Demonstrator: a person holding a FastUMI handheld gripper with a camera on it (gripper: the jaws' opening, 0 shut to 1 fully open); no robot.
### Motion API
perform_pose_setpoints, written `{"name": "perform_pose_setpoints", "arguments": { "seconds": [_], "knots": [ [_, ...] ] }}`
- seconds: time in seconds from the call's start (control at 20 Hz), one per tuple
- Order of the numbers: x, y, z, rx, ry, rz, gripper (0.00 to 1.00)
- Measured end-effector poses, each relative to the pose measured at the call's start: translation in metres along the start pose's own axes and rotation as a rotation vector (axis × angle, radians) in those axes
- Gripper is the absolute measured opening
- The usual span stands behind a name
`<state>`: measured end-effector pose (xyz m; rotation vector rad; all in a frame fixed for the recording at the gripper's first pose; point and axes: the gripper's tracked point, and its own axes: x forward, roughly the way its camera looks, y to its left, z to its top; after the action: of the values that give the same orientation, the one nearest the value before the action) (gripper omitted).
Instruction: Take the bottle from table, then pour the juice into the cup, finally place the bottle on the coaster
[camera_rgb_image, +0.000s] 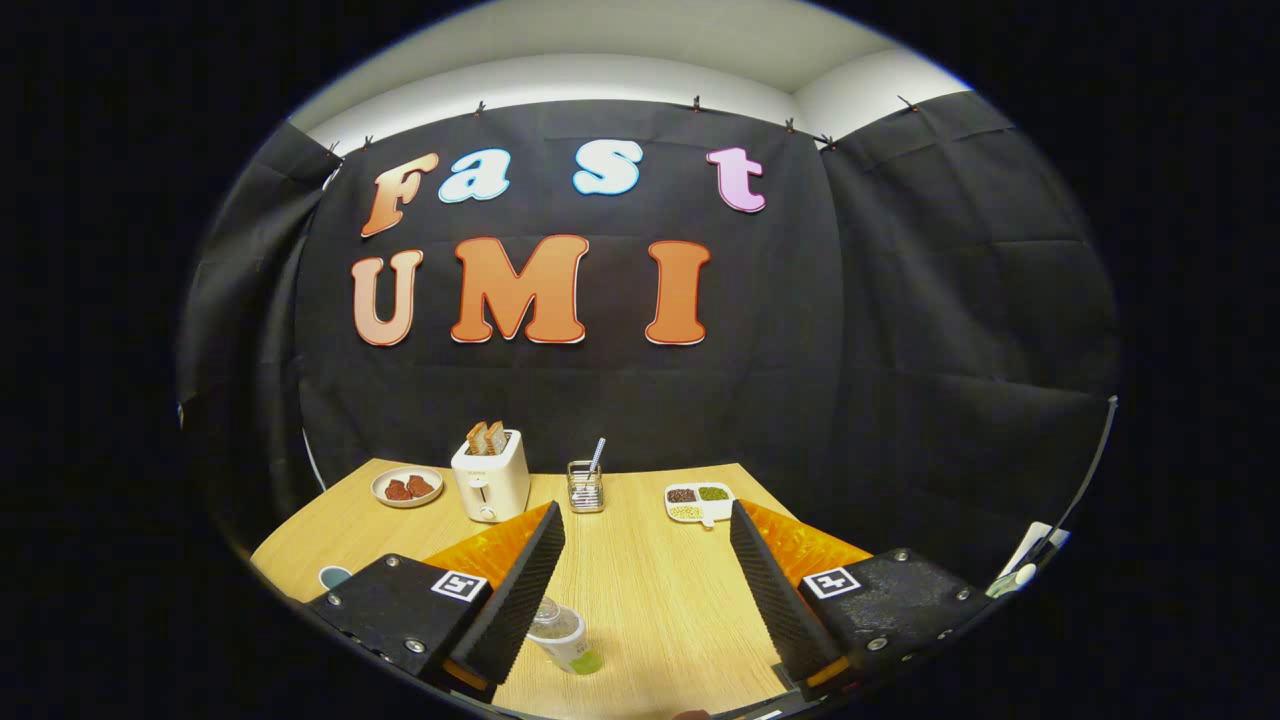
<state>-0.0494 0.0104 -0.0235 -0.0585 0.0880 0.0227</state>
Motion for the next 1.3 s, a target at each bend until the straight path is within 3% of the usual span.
{"name": "perform_pose_setpoints", "arguments": {
  "seconds": [0.15, 0.45, 0.65, 1.3],
  "knots": [
    [-0.006, 0.008, -0.006, 0.037, -0.04, -0.017, 0.99],
    [-0.024, 0.036, -0.062, 0.052, -0.029, -0.002, 0.99],
    [-0.023, 0.061, -0.099, 0.084, 0.017, 0.059, 0.99],
    [0.027, 0.09, -0.228, 0.048, 0.25, 0.071, 0.99]
  ]
}}
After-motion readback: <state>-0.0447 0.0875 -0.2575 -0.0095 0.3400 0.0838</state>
